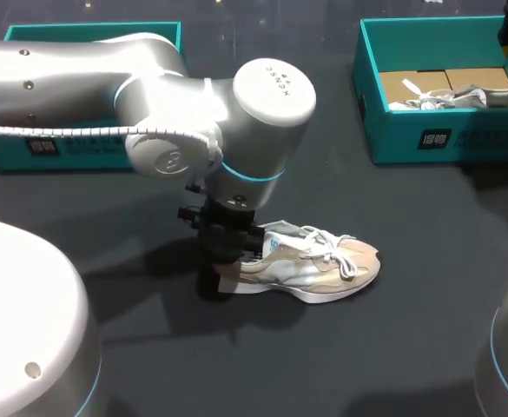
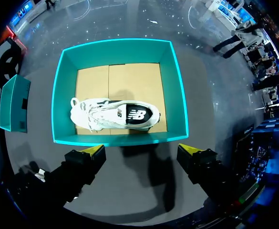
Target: Take the shoe out of the shoebox, open the shoe tongue, remove and reinsert the insole, then place the shoe into the shoebox
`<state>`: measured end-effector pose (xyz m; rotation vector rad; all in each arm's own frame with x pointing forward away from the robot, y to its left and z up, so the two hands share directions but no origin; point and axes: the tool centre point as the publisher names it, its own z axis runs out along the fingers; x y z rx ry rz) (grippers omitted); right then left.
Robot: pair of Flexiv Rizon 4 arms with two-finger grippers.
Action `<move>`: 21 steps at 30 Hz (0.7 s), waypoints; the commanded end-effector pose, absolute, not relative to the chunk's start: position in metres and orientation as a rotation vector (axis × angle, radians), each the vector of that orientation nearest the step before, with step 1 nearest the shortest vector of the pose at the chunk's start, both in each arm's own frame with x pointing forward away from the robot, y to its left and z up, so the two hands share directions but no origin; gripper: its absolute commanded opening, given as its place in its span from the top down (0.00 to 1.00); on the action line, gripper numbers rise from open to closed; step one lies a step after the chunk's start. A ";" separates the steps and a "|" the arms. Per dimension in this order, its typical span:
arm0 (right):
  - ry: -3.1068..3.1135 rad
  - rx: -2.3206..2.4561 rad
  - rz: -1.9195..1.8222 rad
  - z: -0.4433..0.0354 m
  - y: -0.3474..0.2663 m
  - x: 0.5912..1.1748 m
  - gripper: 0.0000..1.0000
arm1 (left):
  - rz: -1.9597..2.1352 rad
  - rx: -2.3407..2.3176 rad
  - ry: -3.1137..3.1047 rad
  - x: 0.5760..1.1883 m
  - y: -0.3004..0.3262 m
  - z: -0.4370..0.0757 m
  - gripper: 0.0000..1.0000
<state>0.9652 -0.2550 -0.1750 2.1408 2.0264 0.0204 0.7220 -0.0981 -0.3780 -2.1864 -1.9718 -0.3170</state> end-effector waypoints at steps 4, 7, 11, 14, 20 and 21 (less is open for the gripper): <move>2.025 2.141 0.021 -0.175 -0.255 0.964 0.00 | -0.311 -2.186 -1.976 0.720 -0.098 -0.384 0.76; 2.025 2.141 0.021 -0.175 -0.255 0.964 0.00 | -0.310 -2.186 -1.984 0.721 -0.097 -0.385 0.58; 2.025 2.141 0.021 -0.175 -0.255 0.964 0.00 | -0.305 -2.194 -2.000 0.722 -0.095 -0.383 0.36; 2.025 2.141 0.021 -0.175 -0.255 0.964 0.00 | -0.294 -2.206 -2.011 0.723 -0.094 -0.376 0.11; 2.025 2.141 0.021 -0.175 -0.255 0.964 0.00 | -0.260 -2.248 -2.046 0.722 -0.093 -0.357 0.00; 2.025 2.141 0.021 -0.175 -0.255 0.964 0.00 | -0.258 -2.253 -2.050 0.721 -0.093 -0.354 0.00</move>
